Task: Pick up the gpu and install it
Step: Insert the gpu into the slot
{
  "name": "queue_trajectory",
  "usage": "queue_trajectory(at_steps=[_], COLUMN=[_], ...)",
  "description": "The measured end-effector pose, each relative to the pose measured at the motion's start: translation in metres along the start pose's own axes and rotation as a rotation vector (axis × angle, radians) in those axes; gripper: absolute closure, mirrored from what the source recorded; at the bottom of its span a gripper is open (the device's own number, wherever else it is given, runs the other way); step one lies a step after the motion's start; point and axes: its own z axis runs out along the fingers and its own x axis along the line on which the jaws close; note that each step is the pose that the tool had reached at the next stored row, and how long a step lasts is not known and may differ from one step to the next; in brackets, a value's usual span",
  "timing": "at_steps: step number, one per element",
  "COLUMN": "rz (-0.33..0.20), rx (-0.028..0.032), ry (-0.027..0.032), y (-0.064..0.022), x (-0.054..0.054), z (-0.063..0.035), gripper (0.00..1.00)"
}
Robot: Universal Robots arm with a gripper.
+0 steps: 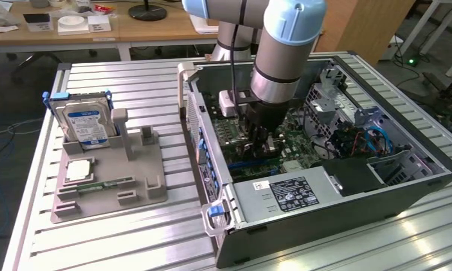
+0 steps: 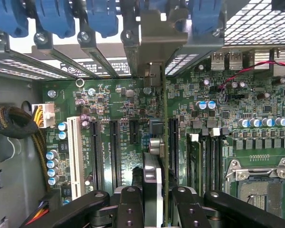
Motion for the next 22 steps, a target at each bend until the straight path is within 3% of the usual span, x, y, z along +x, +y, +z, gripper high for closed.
queue_trajectory(at_steps=[22], rz=[0.000], rx=[-0.0001], ry=[0.0002], y=[0.0001], x=[-0.0003], z=[0.0045], gripper=[0.72])
